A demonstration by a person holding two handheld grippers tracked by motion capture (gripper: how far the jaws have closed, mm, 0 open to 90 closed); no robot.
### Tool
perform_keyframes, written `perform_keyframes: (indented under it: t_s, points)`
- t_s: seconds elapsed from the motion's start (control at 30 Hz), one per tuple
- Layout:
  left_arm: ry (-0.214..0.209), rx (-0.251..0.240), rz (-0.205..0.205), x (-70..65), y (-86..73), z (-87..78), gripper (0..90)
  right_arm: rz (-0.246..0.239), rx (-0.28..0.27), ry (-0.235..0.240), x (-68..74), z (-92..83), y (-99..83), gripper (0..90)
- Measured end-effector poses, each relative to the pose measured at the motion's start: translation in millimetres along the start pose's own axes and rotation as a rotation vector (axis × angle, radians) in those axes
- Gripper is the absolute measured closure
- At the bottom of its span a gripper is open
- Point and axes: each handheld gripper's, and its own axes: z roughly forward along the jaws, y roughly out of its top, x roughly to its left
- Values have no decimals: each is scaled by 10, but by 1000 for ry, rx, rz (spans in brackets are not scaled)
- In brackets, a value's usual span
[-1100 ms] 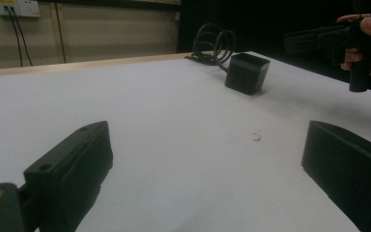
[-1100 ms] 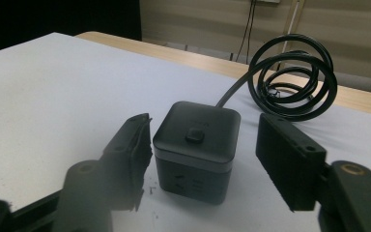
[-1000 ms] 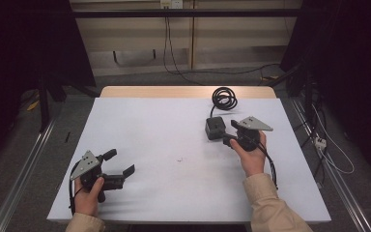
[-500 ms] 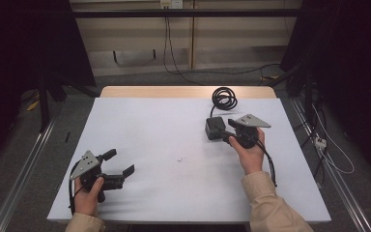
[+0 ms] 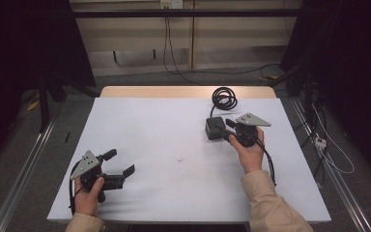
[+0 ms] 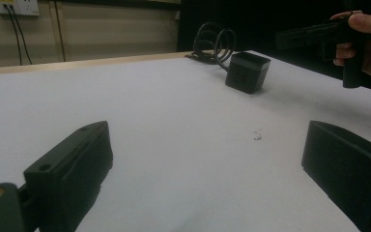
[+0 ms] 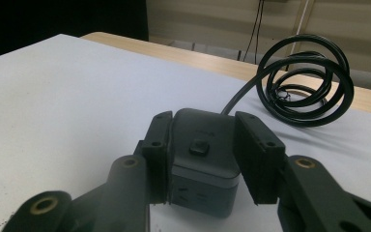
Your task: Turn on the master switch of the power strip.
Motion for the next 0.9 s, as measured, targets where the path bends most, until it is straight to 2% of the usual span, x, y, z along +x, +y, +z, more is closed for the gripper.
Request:
perform_keyframes:
  t_s: [0.5, 0.67, 0.9]
  points:
    - [-1, -1, 2, 8, 1, -1, 36, -12, 15, 14, -13, 70, 60, 704]
    - [-2, 0, 3, 12, -1, -3, 36, -3, 20, 15, -26, 104, 80, 758]
    - [-5, -1, -1, 5, -1, 2, 36, 10, 30, 19, -45, 133, 76, 782]
